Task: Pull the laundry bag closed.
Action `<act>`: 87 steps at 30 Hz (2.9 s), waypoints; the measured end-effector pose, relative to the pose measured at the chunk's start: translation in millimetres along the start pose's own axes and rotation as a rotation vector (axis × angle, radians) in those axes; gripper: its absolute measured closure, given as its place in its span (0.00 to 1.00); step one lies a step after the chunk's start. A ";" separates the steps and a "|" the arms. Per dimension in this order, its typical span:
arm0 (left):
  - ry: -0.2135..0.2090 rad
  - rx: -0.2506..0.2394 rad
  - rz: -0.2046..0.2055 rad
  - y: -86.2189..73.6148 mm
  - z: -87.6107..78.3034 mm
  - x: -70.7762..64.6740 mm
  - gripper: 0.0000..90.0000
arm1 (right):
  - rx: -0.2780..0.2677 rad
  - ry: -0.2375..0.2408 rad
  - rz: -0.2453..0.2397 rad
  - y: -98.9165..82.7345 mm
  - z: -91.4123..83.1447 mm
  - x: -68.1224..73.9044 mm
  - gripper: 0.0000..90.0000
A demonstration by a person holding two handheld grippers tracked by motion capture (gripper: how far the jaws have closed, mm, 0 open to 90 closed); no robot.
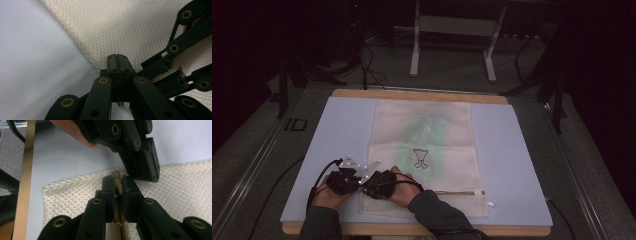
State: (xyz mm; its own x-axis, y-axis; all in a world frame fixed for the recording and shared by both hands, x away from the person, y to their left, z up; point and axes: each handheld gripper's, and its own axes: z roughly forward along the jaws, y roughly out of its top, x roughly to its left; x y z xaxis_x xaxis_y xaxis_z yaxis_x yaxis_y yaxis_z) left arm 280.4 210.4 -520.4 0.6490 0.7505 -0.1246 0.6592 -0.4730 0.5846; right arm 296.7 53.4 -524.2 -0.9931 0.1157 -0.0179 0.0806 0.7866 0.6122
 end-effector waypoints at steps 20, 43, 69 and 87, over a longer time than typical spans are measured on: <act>-0.002 0.027 -0.047 -2.7 -0.7 -0.8 1.00 | 0.022 -0.003 -0.034 0.0 -2.7 0.8 0.92; -0.020 0.017 -0.059 -3.9 -0.8 1.4 1.00 | 0.064 0.010 -0.064 -7.7 -13.3 -3.9 0.91; -0.038 0.037 -0.091 -4.1 -2.8 -5.5 1.00 | 0.077 -0.006 -0.073 -5.4 -13.0 -0.6 0.91; -0.058 0.036 -0.093 -4.7 -2.9 -2.9 1.00 | 0.109 0.006 -0.034 -8.0 -19.4 -1.8 0.91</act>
State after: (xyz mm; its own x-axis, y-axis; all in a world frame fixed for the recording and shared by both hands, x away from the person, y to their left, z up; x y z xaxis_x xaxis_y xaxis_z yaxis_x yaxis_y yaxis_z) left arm 274.3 211.8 -520.4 0.6043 0.7647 -0.2235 0.7303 -0.4195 0.5392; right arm 296.2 35.1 -513.7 -0.9959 0.0845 -0.0325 0.0552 0.8514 0.5217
